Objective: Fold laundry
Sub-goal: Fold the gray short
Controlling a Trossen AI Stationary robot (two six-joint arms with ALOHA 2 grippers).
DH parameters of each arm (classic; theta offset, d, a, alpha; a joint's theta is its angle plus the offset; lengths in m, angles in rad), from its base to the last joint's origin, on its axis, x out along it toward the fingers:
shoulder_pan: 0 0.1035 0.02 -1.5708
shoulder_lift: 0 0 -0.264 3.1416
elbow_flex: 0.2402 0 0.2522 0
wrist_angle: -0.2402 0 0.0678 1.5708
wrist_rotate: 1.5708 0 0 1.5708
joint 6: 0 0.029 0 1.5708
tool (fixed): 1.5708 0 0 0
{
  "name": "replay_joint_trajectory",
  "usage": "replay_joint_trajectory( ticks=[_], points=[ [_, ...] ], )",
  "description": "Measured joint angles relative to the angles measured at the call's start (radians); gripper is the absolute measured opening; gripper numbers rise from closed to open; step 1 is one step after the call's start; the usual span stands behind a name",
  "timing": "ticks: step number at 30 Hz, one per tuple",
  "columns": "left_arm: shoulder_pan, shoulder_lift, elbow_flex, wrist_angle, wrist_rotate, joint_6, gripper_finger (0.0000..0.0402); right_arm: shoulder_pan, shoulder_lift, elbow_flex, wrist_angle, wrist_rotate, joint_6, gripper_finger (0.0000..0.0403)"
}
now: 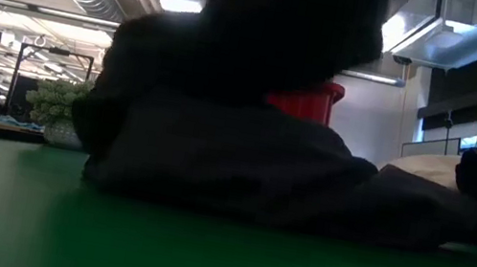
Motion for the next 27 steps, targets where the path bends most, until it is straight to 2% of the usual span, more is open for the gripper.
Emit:
replay_joint_trajectory(
  ticks=[6,12,19,27],
  points=[
    [-0.147,0.0,-0.202,0.249,-0.088,-0.096,0.024,0.001,0.092,-0.065,0.021,0.018,0.13,0.0001],
    [-0.197,0.0,-0.342,0.433,-0.205,-0.126,0.024,0.0,0.149,-0.113,0.085,0.026,0.234,0.0001],
    [-0.197,0.0,-0.378,0.461,-0.241,-0.127,0.024,0.0,0.172,-0.113,0.172,0.043,0.263,0.0002],
    [-0.197,0.0,-0.378,0.462,-0.299,-0.127,0.024,-0.001,0.173,-0.114,0.205,0.068,0.255,0.0027]
  ],
)
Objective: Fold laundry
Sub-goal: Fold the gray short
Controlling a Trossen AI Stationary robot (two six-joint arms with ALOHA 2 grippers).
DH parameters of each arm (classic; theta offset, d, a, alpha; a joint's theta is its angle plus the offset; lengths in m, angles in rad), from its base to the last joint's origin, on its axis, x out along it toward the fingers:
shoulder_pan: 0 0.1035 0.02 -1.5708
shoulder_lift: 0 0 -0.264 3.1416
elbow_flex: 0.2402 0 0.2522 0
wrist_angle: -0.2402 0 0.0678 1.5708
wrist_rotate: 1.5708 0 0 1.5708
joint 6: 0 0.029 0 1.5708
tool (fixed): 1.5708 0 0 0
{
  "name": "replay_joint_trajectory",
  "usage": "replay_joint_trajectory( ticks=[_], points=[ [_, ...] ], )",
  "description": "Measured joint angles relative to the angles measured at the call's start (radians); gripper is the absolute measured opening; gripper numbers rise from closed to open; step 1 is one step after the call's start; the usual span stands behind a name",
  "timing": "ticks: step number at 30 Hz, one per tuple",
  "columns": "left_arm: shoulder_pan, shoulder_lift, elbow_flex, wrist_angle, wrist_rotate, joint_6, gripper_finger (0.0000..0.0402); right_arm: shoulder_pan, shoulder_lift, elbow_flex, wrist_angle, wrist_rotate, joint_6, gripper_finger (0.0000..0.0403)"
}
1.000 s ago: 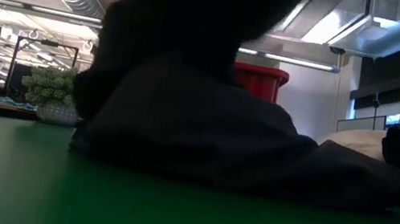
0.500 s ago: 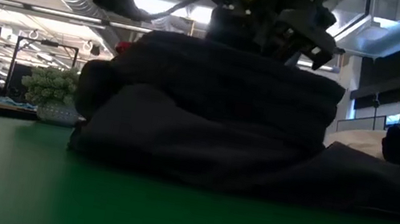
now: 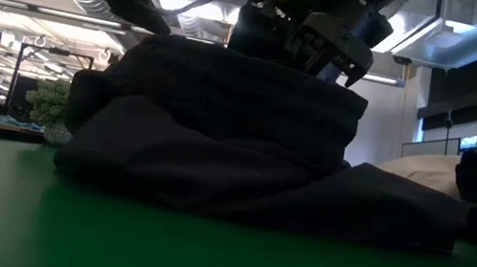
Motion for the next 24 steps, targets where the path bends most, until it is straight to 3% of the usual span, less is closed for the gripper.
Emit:
replay_joint_trajectory(
  ticks=[24],
  points=[
    [0.0,0.0,0.0,-0.002,-0.016,-0.051,0.0239,0.0,0.0,0.0,0.02,0.041,-0.005,0.0024]
  ],
)
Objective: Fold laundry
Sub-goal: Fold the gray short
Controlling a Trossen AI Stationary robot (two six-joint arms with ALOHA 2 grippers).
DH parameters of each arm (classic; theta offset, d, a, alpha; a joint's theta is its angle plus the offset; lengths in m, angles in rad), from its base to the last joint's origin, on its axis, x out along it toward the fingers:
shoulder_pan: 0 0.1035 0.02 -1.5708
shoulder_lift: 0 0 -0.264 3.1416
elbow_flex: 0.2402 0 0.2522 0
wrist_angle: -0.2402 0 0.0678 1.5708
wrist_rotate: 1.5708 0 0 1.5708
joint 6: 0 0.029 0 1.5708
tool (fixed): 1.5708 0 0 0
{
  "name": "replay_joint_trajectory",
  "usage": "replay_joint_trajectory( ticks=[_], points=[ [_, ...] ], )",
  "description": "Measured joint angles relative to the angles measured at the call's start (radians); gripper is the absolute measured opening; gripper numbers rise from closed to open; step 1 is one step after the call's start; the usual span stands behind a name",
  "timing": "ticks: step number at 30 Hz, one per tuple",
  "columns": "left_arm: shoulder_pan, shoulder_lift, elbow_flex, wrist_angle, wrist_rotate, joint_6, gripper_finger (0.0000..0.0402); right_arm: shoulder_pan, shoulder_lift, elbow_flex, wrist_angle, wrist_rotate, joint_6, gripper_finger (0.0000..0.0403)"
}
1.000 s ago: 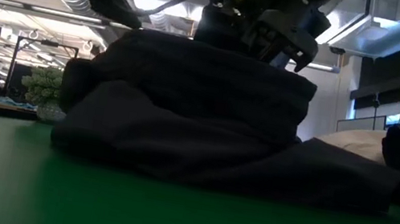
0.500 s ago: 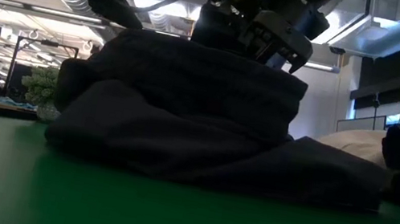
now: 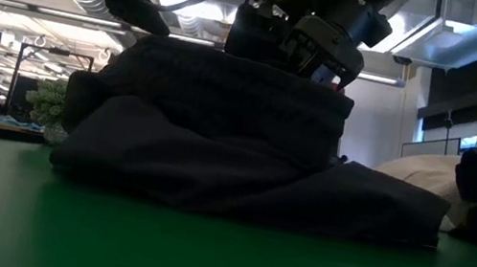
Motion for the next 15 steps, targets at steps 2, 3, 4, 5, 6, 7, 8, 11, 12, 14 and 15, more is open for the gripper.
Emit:
replay_joint_trajectory(
  ticks=[2,3,4,5,6,7,8,11,12,14,15],
  points=[
    [0.0,0.0,0.0,0.0,0.0,-0.001,0.0239,0.0,0.0,0.0,0.0,0.003,0.0,0.0024],
    [0.0,0.0,0.0,0.0,0.0,-0.001,0.0239,0.0,0.0,0.0,0.0,0.003,0.0,0.0024],
    [0.0,0.0,0.0,0.0,0.0,-0.001,0.0239,0.0,0.0,0.0,0.0,0.003,0.0,0.0024],
    [0.0,0.0,0.0,0.0,0.0,-0.001,0.024,0.0,0.0,0.0,0.0,0.003,0.0,0.0024],
    [0.0,0.0,0.0,0.0,0.0,-0.002,0.0239,0.0,0.0,0.0,0.0,0.003,0.0,0.0024],
    [0.0,0.0,0.0,0.0,0.0,-0.002,0.0239,0.0,0.0,0.0,0.0,0.003,0.0,0.0024],
    [0.0,0.0,0.0,0.0,0.0,-0.002,0.024,0.0,0.0,0.0,0.0,0.003,0.0,0.0024],
    [0.0,0.0,0.0,0.0,0.0,-0.002,0.024,0.0,0.0,0.0,-0.001,0.004,0.0,0.0024],
    [0.0,0.0,0.0,0.0,0.0,-0.002,0.024,0.0,0.0,0.0,-0.001,0.006,0.0,0.0024],
    [0.0,0.0,0.0,0.0,0.0,-0.002,0.024,0.0,0.0,0.0,-0.001,0.011,0.0,0.0024],
    [0.0,0.0,0.0,0.0,0.0,-0.002,0.024,0.0,0.0,0.0,-0.001,0.012,0.0,0.0024]
  ],
)
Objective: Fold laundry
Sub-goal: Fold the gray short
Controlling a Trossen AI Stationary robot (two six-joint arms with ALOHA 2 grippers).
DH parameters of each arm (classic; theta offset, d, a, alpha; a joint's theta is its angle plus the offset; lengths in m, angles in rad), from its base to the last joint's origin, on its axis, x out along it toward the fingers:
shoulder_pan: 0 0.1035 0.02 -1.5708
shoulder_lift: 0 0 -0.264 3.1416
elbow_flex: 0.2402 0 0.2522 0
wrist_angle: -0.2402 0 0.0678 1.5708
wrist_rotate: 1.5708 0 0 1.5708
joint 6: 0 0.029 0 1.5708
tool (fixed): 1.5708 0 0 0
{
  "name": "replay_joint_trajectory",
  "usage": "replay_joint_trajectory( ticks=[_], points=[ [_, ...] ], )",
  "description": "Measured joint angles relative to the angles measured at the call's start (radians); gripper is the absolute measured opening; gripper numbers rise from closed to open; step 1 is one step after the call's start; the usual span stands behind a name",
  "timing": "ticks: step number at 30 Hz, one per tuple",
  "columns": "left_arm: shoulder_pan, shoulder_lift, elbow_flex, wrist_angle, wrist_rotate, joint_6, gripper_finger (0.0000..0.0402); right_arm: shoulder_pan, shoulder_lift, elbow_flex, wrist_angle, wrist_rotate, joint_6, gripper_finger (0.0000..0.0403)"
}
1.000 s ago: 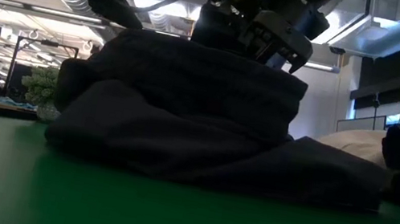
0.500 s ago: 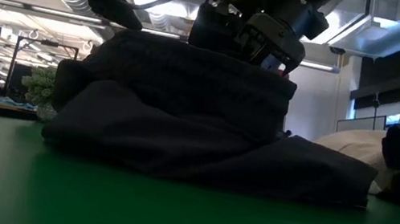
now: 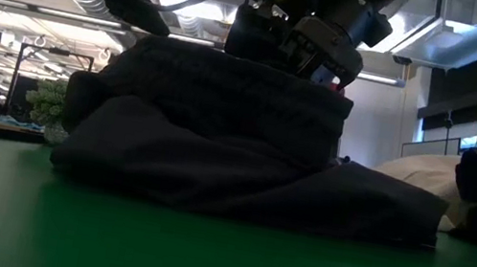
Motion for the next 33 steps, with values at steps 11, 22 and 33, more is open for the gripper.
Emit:
replay_joint_trajectory(
  ticks=[11,22,33],
  points=[
    [0.0,0.0,0.0,0.0,0.0,0.0,0.024,0.0,0.0,0.0,0.0,0.001,0.0,0.0024],
    [0.0,0.0,0.0,0.0,-0.001,0.0,0.024,0.0,0.0,0.0,0.05,0.004,0.0,0.0024],
    [0.0,0.0,0.0,0.0,0.0,-0.002,0.024,0.0,0.0,0.0,-0.005,-0.038,0.001,0.0024]
  ],
)
